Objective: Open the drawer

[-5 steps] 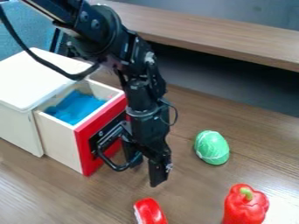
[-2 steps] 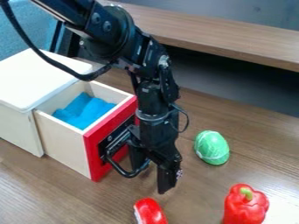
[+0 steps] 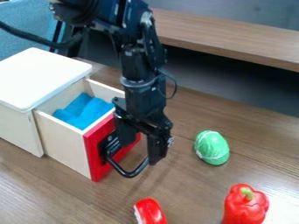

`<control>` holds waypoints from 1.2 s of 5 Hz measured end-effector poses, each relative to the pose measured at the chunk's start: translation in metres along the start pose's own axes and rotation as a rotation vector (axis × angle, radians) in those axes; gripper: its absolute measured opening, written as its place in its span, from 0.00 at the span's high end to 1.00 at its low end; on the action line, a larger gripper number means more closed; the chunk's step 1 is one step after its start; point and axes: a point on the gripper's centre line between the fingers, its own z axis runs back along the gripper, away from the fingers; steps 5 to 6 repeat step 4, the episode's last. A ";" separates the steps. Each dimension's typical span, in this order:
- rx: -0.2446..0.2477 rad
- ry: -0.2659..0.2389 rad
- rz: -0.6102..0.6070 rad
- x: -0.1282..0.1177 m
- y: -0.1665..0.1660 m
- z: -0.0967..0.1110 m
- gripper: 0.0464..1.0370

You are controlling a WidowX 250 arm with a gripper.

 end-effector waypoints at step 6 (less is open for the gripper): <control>-0.039 -0.145 -0.095 0.000 -0.020 0.075 0.04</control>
